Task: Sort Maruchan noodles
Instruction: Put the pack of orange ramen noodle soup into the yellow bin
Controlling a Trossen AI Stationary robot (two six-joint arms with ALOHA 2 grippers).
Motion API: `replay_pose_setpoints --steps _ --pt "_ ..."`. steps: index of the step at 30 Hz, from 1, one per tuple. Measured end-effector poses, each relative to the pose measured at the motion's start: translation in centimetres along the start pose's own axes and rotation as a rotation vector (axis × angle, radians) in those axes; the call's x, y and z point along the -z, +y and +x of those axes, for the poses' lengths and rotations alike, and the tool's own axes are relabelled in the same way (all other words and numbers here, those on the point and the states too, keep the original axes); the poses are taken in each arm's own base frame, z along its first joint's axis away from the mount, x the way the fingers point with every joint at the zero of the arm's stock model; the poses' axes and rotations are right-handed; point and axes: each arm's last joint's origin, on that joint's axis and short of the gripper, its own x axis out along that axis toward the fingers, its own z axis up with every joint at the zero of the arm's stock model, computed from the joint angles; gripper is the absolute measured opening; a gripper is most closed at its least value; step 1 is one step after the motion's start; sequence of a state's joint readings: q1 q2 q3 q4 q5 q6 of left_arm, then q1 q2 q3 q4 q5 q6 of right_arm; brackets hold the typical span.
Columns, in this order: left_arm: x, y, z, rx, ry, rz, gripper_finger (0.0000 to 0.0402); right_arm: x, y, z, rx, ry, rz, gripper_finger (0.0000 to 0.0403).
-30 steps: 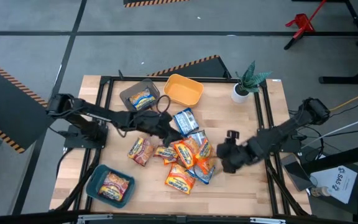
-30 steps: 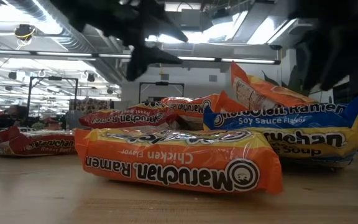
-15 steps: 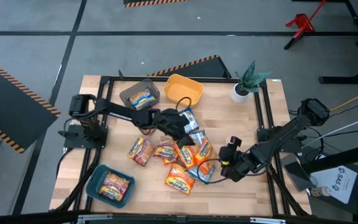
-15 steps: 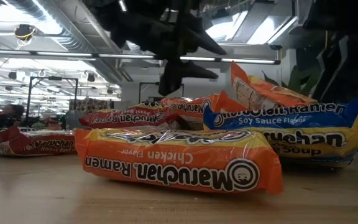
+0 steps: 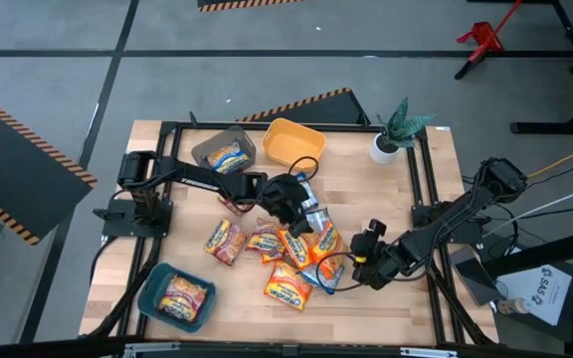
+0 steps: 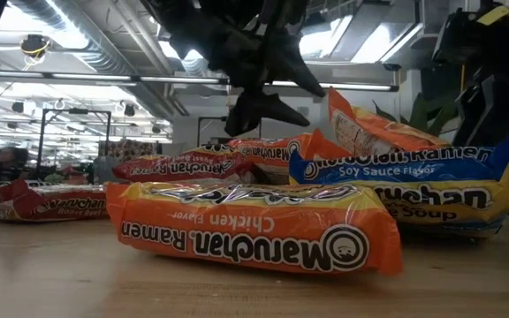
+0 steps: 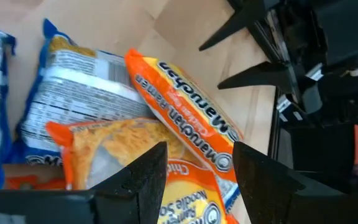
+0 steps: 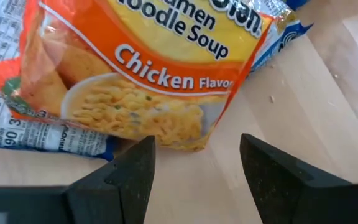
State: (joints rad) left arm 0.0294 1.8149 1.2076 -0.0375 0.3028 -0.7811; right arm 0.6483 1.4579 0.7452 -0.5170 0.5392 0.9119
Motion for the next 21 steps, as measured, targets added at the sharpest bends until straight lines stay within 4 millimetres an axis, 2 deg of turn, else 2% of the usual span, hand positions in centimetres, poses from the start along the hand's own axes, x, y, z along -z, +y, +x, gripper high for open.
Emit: replay_pose_setpoints --steps 10,16,21 --pt "0.3 -1.1 0.3 0.018 -0.051 0.032 0.0176 0.2 0.3 0.1 -0.054 0.057 0.004 0.0221" --pt "0.7 -0.6 0.3 -0.085 -0.078 -0.069 0.0176 0.1 0.3 0.1 -0.044 0.036 0.008 0.0221" --pt "1.1 0.2 0.8 -0.115 -0.025 -0.148 0.0176 0.7 0.8 1.4 -0.024 0.064 -0.005 0.0221"
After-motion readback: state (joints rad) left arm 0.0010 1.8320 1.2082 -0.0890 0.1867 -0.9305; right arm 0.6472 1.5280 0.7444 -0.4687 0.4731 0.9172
